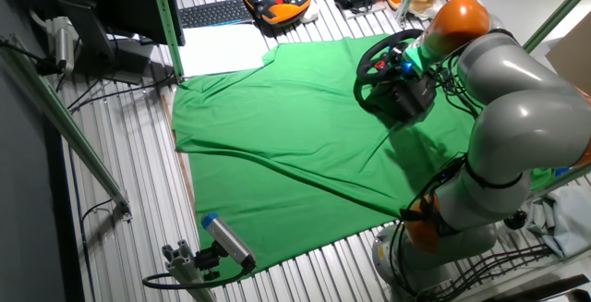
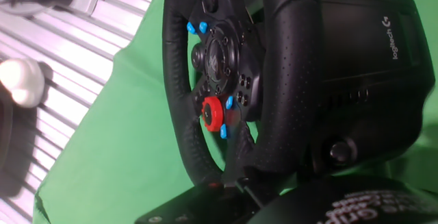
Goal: Rotate the steering wheel 90 degrees clockwise
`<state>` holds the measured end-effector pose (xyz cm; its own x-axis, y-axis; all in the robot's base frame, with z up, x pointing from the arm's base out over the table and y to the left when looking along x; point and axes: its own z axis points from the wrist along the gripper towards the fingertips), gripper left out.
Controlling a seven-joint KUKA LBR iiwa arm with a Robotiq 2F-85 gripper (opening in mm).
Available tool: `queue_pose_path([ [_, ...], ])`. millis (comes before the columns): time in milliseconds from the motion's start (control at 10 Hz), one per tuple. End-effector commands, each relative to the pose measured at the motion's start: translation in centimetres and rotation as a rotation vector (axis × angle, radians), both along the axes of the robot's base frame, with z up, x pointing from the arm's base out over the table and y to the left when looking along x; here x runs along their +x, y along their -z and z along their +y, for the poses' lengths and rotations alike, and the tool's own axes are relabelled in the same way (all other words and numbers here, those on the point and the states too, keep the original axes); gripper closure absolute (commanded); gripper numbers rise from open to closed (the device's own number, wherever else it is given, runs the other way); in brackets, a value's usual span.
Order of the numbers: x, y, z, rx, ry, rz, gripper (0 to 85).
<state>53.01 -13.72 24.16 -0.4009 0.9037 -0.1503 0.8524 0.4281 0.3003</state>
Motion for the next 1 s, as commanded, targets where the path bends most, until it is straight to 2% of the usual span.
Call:
queue_pose_path([
  [0, 0.01, 0.1, 0.1, 0.001, 0.01, -0.003, 85.0],
  [400, -0.05, 0.6, 1.0, -0.011, 0.064, -0.029, 85.0],
  [900, 0.23, 0.6, 1.7, -0.019, 0.102, -0.045, 85.0],
])
